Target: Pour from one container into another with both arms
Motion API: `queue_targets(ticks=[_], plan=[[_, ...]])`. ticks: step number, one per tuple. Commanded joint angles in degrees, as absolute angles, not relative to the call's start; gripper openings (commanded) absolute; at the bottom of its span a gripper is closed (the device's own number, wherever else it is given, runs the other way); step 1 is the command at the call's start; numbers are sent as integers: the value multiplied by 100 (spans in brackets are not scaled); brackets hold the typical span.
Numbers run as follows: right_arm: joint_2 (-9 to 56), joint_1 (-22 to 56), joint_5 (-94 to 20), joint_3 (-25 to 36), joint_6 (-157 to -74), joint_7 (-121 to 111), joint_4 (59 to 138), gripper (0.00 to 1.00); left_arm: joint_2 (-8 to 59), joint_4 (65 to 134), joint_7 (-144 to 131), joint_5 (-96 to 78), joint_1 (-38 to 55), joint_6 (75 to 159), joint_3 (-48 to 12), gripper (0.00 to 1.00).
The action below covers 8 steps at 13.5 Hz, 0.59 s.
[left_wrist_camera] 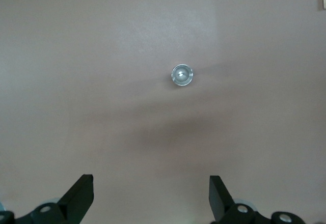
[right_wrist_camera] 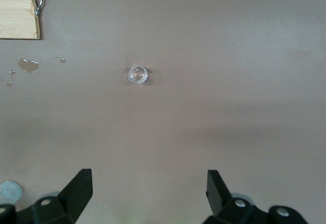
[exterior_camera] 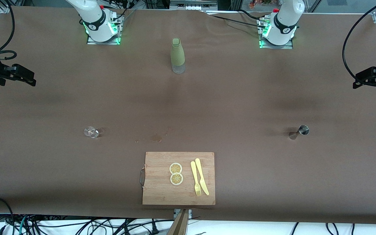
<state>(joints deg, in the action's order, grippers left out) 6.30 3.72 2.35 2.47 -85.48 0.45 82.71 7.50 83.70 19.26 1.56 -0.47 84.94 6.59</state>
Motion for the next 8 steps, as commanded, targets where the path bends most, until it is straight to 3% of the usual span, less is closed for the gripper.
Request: queue_targets(ticks=[1, 8], plan=[[571, 325, 202, 229, -8552, 123, 8341, 100, 931, 8367, 3151, 18, -255, 8700, 729, 100], [870, 193, 202, 272, -8525, 123, 8367, 100, 1642, 8376, 6358, -851, -1053, 9227, 791, 100]])
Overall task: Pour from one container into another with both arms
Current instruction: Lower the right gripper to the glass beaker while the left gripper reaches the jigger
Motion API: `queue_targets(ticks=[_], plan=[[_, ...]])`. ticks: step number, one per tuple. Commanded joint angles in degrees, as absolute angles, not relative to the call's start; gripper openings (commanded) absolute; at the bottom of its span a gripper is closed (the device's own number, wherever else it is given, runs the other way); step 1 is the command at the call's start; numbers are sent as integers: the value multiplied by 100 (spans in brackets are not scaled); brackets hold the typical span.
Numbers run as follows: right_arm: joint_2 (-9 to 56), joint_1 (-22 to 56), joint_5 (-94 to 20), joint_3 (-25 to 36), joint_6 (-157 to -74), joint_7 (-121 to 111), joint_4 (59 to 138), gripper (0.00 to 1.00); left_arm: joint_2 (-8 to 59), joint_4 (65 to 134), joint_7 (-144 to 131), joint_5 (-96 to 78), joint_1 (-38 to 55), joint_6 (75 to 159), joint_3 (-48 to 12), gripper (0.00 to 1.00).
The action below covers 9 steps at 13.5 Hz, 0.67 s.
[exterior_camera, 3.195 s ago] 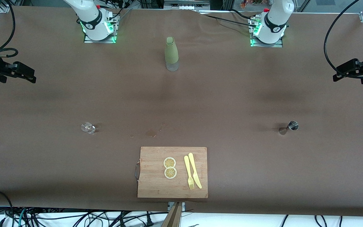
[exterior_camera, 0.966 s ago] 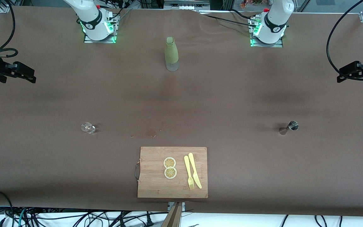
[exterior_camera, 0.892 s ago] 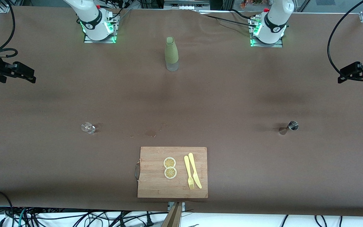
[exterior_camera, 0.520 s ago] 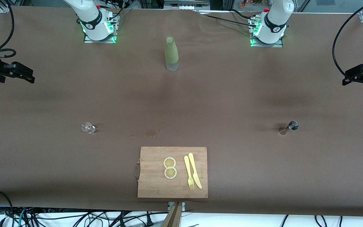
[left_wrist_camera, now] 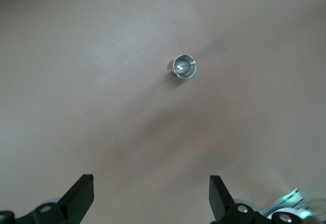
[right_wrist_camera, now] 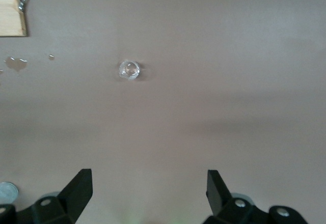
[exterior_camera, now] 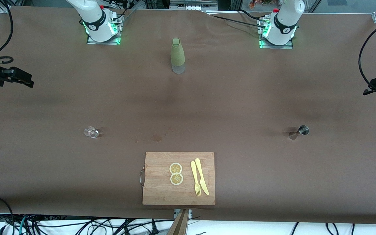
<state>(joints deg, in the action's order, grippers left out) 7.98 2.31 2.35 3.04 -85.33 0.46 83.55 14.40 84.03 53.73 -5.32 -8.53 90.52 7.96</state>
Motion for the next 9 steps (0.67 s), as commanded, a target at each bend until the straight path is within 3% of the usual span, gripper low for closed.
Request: queue_targets(ticks=[1, 6, 9], plan=[[888, 193, 193, 272, -8464, 123, 8376, 100, 1800, 8376, 6781, -1114, -1264, 9316, 791, 100], [1133, 185, 272, 272, -8279, 88, 8350, 100, 2731, 8359, 8864, -2134, -1993, 9343, 791, 100], [1292, 193, 534, 272, -8323, -1067, 8350, 100, 3688, 7991, 10479, -2828, -2363, 9334, 756, 100]])
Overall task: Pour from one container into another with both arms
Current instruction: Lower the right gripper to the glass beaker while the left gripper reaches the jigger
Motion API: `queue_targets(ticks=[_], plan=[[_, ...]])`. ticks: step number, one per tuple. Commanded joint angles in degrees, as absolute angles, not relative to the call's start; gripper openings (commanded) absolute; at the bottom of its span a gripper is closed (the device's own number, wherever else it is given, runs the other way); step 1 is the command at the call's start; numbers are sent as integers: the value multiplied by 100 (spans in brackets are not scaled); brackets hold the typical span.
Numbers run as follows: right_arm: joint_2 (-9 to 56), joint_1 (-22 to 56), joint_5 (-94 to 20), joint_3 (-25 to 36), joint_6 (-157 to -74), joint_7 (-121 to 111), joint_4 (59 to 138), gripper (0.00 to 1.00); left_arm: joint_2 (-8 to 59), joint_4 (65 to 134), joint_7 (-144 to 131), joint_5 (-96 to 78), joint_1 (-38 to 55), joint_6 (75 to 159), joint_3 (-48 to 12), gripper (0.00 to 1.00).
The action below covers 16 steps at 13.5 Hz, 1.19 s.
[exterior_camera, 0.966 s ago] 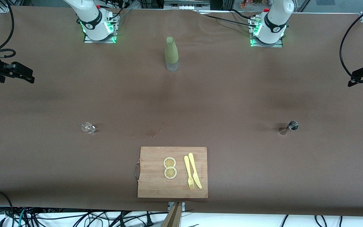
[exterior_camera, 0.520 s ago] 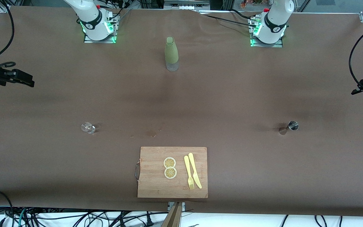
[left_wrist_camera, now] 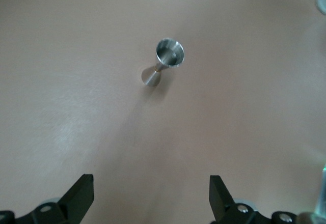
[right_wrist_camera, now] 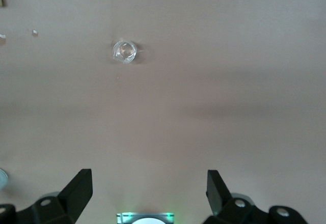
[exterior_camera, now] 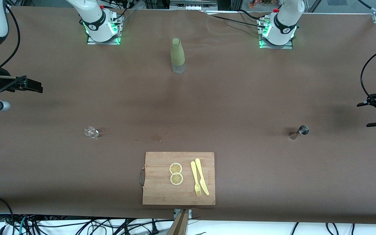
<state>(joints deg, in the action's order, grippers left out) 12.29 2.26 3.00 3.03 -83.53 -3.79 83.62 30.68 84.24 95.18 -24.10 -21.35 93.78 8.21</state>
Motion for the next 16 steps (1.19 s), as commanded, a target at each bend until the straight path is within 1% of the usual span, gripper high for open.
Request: queue_targets(ticks=[1, 3, 5, 7, 9, 11, 12, 16], plan=[[1335, 176, 649, 272, -8375, -1646, 8350, 100, 3979, 7807, 10920, -2995, -2399, 9282, 747, 100], [1485, 62, 589, 299, -8621, -2719, 8385, 100, 4506, 7437, 11433, -3312, -2469, 9133, 747, 100], [1730, -236, 449, 299, -8928, -3905, 8393, 100, 4963, 7278, 12134, -3803, -2479, 9062, 747, 100], [2011, -675, -234, 299, -9114, -5188, 8411, 100, 5377, 7233, 12724, -4331, -2479, 8904, 773, 100], [2345, -940, -728, 299, -9437, -6192, 8490, 100, 5799, 6892, 12945, -4560, -2470, 8519, 773, 100], [2513, -1098, -1306, 299, -9991, -7088, 8849, 100, 6037, 6838, 13366, -4824, -2470, 8263, 782, 100], [2653, -1186, -1745, 299, -10132, -7580, 8964, 100, 6099, 6847, 13420, -4964, -2461, 8131, 791, 100], [3365, -1424, -3249, 308, -10231, -9706, 8991, 100, 6363, 6873, 13665, -5448, -2408, 7656, 809, 100]])
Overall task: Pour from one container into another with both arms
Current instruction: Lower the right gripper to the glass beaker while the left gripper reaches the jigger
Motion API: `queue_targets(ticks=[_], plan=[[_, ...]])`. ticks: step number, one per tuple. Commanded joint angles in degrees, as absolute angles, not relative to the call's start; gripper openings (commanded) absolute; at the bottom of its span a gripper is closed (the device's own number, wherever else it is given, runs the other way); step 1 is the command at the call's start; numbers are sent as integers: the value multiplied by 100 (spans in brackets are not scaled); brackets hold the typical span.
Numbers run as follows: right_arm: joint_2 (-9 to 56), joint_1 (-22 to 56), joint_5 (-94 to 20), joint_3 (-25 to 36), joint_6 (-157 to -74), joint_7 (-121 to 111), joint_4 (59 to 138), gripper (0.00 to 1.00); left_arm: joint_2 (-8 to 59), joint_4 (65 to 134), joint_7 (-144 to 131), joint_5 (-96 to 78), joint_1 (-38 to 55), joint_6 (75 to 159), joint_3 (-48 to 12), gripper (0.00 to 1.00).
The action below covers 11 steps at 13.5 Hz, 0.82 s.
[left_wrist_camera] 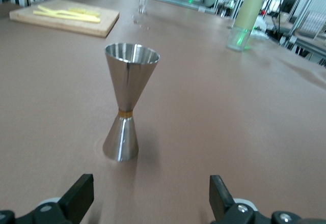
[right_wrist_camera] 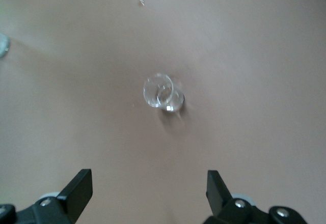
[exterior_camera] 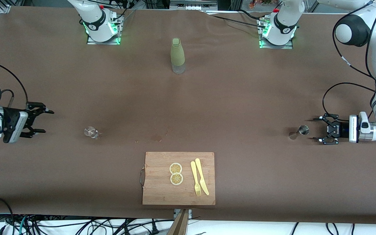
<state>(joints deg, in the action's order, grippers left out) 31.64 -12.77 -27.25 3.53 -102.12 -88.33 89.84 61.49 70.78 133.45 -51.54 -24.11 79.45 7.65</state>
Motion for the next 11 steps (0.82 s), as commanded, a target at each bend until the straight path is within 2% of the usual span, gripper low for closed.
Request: queue_targets(ticks=[1, 5, 11], plan=[[3488, -1467, -3522, 308, -10204, -10208, 8991, 100, 6442, 6908, 13754, -5632, -2391, 7542, 852, 100], [3954, -1661, -4349, 308, -10151, -11581, 8991, 100, 6592, 6943, 13755, -6028, -2303, 7208, 879, 100], [4771, -1819, -5737, 308, -10037, -13138, 8886, 100, 6653, 6917, 14192, -6503, -2180, 7381, 879, 100]])
